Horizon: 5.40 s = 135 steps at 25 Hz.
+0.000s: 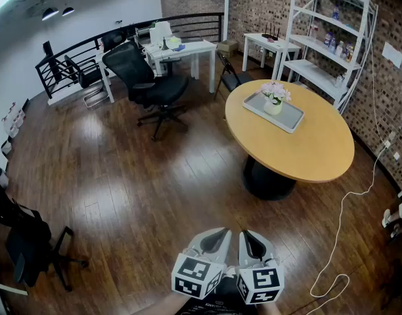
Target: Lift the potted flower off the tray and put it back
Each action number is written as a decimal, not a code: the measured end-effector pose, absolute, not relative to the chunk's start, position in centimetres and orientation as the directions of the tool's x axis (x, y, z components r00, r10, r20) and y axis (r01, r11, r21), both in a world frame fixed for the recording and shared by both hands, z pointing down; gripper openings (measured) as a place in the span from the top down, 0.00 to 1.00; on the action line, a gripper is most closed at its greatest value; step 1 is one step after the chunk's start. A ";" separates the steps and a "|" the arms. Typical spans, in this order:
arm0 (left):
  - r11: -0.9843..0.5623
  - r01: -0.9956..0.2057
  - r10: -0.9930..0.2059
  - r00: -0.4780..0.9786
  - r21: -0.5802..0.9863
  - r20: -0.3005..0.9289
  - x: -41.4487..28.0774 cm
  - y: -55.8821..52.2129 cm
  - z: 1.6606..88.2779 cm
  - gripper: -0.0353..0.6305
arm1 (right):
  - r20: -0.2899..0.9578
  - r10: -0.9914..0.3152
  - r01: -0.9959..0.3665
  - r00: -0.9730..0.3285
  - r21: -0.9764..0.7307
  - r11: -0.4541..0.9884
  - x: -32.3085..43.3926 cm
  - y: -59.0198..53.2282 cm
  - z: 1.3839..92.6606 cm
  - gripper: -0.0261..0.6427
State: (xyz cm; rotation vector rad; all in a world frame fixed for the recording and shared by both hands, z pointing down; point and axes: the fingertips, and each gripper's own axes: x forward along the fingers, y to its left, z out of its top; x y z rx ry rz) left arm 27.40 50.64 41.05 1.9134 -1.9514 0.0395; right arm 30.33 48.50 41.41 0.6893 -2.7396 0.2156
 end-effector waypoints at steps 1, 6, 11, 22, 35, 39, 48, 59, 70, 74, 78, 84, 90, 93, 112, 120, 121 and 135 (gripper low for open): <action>0.060 -0.965 -0.952 0.022 0.257 0.304 27.0 50.3 41.1 0.94 | 0.330 -0.435 -0.481 -0.838 -0.071 0.874 29.9 48.2 41.5 0.96; 0.066 -0.965 -0.950 0.018 0.254 0.313 24.7 48.2 41.6 0.94 | 0.327 -0.425 -0.473 -0.844 -0.081 0.877 27.4 46.0 42.0 0.96; 0.082 -0.965 -0.944 0.006 0.251 0.330 21.6 43.1 42.6 0.94 | 0.321 -0.413 -0.461 -0.852 -0.088 0.883 24.1 41.1 42.8 0.96; 0.082 -0.971 -0.933 0.005 0.226 0.359 16.2 27.7 42.0 0.94 | 0.311 -0.393 -0.445 -0.866 -0.116 0.888 18.0 26.5 42.1 0.96; 0.055 -0.986 -0.927 0.008 0.159 0.374 13.1 16.5 42.3 0.94 | 0.305 -0.402 -0.457 -0.863 -0.134 0.879 14.9 15.5 42.9 0.96; 0.051 -0.985 -0.927 0.014 0.163 0.374 11.1 14.0 43.0 0.94 | 0.307 -0.405 -0.460 -0.862 -0.133 0.878 12.9 13.2 43.4 0.96; -0.036 -0.983 -0.922 0.102 0.179 0.373 5.9 6.6 44.0 0.94 | 0.324 -0.471 -0.528 -0.820 -0.110 0.842 7.7 6.4 44.4 0.96; -0.237 -0.946 -0.875 0.306 0.221 0.376 -1.5 -2.4 44.1 0.94 | 0.378 -0.630 -0.708 -0.678 -0.104 0.699 1.1 -2.4 45.4 0.94; -0.419 -0.876 -0.804 0.481 0.240 0.350 -5.9 -7.7 44.3 0.94 | 0.382 -0.797 -0.873 -0.468 -0.059 0.484 -1.6 -10.7 46.3 0.93; -0.451 -0.857 -0.779 0.514 0.249 0.358 -6.0 -9.1 45.1 0.94 | 0.384 -0.827 -0.904 -0.411 -0.055 0.423 -1.5 -13.0 46.9 0.91; -0.474 -0.843 -0.763 0.537 0.252 0.360 -5.5 -10.8 46.1 0.94 | 0.392 -0.847 -0.928 -0.359 -0.055 0.368 -0.8 -15.3 48.5 0.83; -0.496 -0.832 -0.745 0.555 0.250 0.371 -5.3 -13.5 47.1 0.94 | 0.422 -0.860 -0.955 -0.288 -0.065 0.288 0.4 -18.5 50.9 0.72; -0.506 -0.829 -0.731 0.559 0.238 0.392 -6.3 -17.0 47.7 0.94 | 0.452 -0.862 -0.973 -0.228 -0.074 0.219 1.2 -21.9 52.8 0.62; -0.521 -0.823 -0.722 0.566 0.226 0.398 -6.2 -18.4 47.7 0.94 | 0.479 -0.854 -0.979 -0.203 -0.084 0.186 1.5 -23.1 54.1 0.56; -0.594 -0.775 -0.662 0.624 0.218 0.415 -5.5 -24.5 48.2 0.94 | 0.557 -0.819 -0.991 -0.136 -0.093 0.101 1.5 -28.8 59.2 0.29; -0.584 -0.782 -0.664 0.614 0.217 0.427 -6.5 -25.1 48.6 0.94 | 0.588 -0.801 -0.994 -0.111 -0.045 0.104 1.8 -31.3 60.6 0.21; -0.583 -0.783 -0.664 0.613 0.218 0.428 -6.5 -25.2 48.6 0.94 | 0.596 -0.796 -0.994 -0.108 -0.039 0.106 1.9 -31.6 60.8 0.19; -0.562 -0.796 -0.672 0.599 0.225 0.436 -6.8 -25.6 49.4 0.94 | 0.650 -0.756 -0.993 -0.072 0.026 0.117 2.4 -33.5 62.4 0.15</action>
